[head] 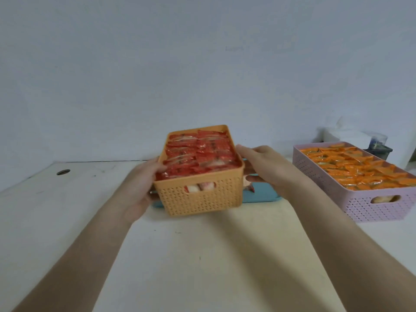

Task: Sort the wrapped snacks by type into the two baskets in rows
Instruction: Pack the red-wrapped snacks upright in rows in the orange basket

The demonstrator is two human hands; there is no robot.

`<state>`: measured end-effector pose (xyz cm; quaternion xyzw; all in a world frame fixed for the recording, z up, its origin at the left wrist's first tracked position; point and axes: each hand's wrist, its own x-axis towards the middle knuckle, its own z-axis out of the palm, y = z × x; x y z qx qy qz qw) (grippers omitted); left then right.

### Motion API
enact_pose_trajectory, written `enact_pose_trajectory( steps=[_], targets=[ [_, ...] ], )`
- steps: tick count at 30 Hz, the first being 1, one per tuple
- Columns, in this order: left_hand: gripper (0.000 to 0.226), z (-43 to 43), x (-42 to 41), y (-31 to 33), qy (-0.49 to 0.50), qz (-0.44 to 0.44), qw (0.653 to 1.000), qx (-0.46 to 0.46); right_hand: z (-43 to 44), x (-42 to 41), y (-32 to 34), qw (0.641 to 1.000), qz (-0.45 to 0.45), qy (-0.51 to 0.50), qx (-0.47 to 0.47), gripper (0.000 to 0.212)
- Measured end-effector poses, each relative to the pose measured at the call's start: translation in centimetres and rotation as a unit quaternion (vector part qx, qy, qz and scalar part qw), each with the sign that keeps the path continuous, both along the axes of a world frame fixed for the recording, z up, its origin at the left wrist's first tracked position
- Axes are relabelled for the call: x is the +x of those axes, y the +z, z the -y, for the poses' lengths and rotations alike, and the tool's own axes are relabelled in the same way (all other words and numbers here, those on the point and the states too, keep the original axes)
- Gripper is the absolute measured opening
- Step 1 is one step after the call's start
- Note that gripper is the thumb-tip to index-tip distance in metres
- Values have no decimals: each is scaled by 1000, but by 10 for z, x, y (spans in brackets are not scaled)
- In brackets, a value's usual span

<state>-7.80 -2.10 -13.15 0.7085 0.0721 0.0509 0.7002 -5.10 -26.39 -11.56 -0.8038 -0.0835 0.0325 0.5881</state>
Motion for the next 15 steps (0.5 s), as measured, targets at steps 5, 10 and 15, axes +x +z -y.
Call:
enact_pose_trajectory(
  steps=[5,10,15],
  targets=[
    [25,-34,33,-6,93,-22,991,-91,-32,21,-3,993,-61,67,71,42],
    [24,-44,53,-16,125,-20,988,-87,-55,48,-36,987,-98,73,106,41],
    [33,-44,62,-23,82,-19,996,-14,-51,66,-60,994,-70,50,67,30]
  ],
)
